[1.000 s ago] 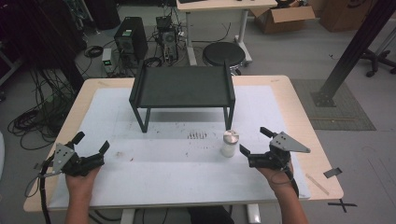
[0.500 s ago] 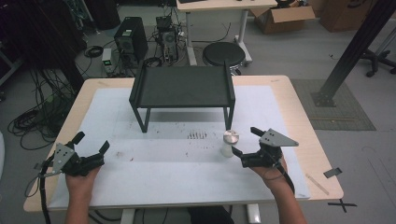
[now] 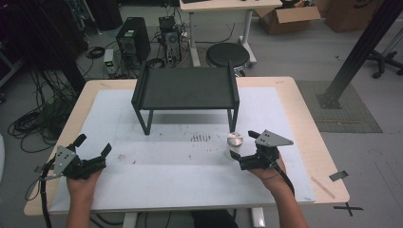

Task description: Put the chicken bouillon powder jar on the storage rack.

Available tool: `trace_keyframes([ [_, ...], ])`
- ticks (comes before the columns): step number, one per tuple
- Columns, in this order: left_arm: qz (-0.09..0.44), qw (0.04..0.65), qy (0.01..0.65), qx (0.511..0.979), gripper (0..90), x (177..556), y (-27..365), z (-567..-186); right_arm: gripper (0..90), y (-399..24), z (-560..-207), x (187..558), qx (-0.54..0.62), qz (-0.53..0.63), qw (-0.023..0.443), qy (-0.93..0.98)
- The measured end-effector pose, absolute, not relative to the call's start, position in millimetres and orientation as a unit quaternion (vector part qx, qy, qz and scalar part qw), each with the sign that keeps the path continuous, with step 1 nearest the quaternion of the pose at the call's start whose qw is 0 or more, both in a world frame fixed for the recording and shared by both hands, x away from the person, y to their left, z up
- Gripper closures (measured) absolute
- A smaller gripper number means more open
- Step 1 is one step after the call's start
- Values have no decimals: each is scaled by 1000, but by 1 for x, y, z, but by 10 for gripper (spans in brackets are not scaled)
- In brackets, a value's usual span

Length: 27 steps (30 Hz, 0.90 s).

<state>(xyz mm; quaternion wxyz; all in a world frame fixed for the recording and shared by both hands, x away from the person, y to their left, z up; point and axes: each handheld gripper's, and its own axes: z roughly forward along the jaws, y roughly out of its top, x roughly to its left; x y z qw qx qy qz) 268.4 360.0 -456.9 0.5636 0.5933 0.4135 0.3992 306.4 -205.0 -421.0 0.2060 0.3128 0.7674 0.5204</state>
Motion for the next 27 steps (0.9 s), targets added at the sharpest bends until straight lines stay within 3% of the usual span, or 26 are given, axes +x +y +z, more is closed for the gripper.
trace_keyframes([
  [27, 397, 564, 414, 594, 4, 269, 360, -457, 32, -192, -434, 319, 324, 496, 195, 782],
])
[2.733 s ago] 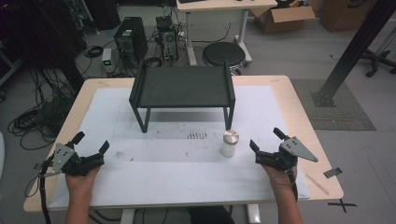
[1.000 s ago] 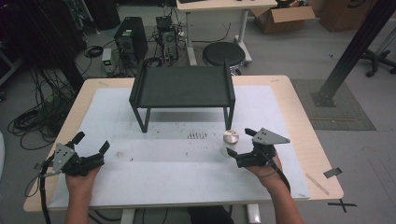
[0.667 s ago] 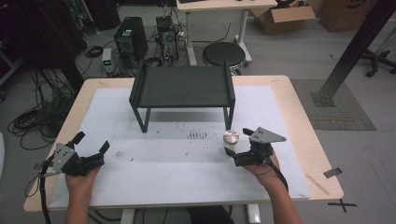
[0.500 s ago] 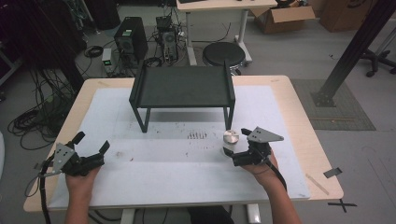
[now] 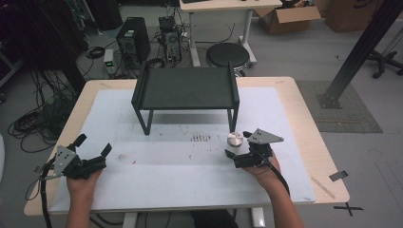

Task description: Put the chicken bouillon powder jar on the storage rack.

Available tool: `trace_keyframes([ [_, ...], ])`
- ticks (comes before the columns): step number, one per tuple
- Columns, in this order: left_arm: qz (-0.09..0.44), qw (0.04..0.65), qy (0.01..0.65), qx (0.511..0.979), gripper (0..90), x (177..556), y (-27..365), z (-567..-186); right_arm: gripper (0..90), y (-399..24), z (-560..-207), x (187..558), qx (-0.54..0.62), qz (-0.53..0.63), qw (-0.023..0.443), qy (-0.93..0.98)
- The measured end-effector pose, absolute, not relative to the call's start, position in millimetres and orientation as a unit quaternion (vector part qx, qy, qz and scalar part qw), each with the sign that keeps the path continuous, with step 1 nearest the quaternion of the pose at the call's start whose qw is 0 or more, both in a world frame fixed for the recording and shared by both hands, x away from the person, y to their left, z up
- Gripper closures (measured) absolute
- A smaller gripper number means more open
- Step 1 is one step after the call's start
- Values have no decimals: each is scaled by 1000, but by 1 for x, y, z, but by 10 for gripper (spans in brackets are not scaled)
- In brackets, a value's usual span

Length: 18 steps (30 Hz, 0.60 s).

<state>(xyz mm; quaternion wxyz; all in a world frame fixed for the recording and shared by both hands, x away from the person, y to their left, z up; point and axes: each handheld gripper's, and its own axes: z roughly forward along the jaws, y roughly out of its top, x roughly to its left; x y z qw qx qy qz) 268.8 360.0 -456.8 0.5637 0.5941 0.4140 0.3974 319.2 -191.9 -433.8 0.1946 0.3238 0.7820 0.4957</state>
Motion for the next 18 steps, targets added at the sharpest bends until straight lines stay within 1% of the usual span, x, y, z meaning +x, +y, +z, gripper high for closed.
trace_keyframes([
  [1, 397, 564, 414, 594, 4, 269, 360, -457, 50, -192, -434, 320, 324, 496, 191, 783],
  [4, 397, 564, 414, 594, 4, 269, 360, -457, 64, -191, -434, 320, 323, 495, 189, 784],
  [12, 397, 564, 414, 594, 4, 269, 360, -457, 136, -191, -435, 321, 323, 493, 183, 787],
  [13, 397, 564, 414, 594, 4, 269, 360, -457, 158, -191, -435, 321, 321, 493, 181, 789],
  [14, 397, 564, 414, 594, 4, 269, 360, -457, 158, -191, -435, 321, 321, 493, 181, 789],
  [17, 397, 564, 414, 594, 4, 269, 360, -457, 196, -191, -435, 322, 320, 495, 176, 789],
  [18, 397, 564, 414, 594, 4, 269, 360, -457, 196, -191, -435, 322, 320, 495, 176, 789],
])
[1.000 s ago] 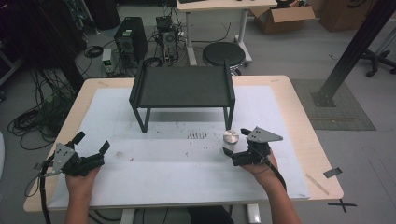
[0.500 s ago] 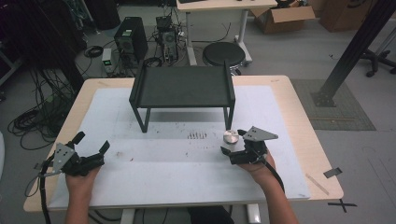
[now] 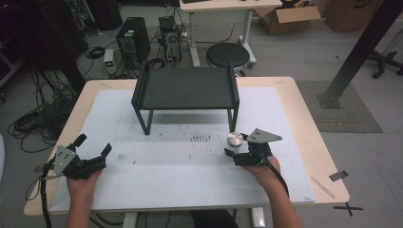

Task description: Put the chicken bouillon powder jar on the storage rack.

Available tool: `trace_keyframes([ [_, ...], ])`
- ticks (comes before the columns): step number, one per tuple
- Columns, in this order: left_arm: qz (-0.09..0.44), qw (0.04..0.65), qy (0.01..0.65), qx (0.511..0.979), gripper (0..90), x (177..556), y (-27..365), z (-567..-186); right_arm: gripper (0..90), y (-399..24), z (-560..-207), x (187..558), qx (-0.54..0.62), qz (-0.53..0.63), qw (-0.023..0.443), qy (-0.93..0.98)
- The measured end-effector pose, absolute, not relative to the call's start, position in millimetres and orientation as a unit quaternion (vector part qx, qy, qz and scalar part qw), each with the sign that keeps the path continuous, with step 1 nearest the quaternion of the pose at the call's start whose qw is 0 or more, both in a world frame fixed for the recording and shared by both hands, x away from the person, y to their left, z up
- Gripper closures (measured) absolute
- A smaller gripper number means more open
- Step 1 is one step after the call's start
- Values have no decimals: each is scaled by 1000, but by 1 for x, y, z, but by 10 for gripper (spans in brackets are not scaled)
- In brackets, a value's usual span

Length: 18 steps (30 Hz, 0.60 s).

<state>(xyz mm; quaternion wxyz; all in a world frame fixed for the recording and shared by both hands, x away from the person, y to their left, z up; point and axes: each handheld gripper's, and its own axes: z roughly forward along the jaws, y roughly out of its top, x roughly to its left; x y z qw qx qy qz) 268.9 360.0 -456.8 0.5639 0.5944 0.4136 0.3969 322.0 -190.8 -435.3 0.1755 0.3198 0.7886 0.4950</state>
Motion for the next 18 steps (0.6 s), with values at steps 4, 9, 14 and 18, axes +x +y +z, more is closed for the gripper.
trace_keyframes([
  [4, 397, 564, 414, 594, 4, 269, 360, -457, 237, -191, -435, 323, 319, 499, 173, 787],
  [9, 396, 564, 414, 595, 4, 269, 360, -457, 262, -191, -436, 323, 317, 498, 172, 788],
  [14, 396, 564, 414, 595, 4, 269, 360, -457, 286, -191, -437, 323, 317, 497, 170, 790],
  [18, 396, 564, 414, 595, 4, 269, 360, -457, 322, -191, -437, 323, 315, 498, 169, 790],
])
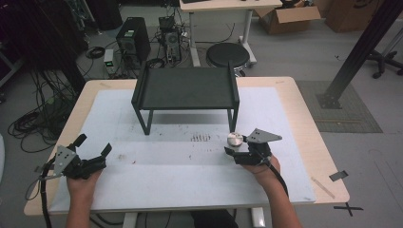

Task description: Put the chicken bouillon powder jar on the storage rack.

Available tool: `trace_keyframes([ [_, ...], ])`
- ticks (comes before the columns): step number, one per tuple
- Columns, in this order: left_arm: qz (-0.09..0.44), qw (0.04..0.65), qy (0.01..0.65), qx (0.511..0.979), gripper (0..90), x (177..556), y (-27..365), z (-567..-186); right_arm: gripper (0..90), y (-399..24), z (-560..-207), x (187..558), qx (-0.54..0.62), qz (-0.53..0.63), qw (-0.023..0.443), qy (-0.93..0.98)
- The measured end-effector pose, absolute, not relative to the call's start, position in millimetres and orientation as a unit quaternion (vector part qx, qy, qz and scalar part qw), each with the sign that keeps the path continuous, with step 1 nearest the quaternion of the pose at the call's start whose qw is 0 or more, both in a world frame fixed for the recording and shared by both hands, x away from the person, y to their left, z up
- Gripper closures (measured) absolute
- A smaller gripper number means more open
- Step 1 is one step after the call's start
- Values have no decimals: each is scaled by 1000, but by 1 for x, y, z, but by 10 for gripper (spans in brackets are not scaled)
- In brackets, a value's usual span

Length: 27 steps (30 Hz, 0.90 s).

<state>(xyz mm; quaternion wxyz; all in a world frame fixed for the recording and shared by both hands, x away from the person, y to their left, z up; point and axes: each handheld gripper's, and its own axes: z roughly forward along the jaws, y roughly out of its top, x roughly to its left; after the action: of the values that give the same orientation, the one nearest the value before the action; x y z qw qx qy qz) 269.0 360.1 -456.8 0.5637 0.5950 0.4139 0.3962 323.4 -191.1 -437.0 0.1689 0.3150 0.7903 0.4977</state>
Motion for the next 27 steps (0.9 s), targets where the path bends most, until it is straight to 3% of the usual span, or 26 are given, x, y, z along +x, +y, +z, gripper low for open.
trace_keyframes([
  [19, 395, 563, 414, 595, 4, 269, 360, -457, 429, -192, -437, 323, 303, 505, 169, 790],
  [27, 396, 563, 414, 595, 4, 269, 360, -457, 435, -192, -436, 323, 300, 504, 173, 791],
])
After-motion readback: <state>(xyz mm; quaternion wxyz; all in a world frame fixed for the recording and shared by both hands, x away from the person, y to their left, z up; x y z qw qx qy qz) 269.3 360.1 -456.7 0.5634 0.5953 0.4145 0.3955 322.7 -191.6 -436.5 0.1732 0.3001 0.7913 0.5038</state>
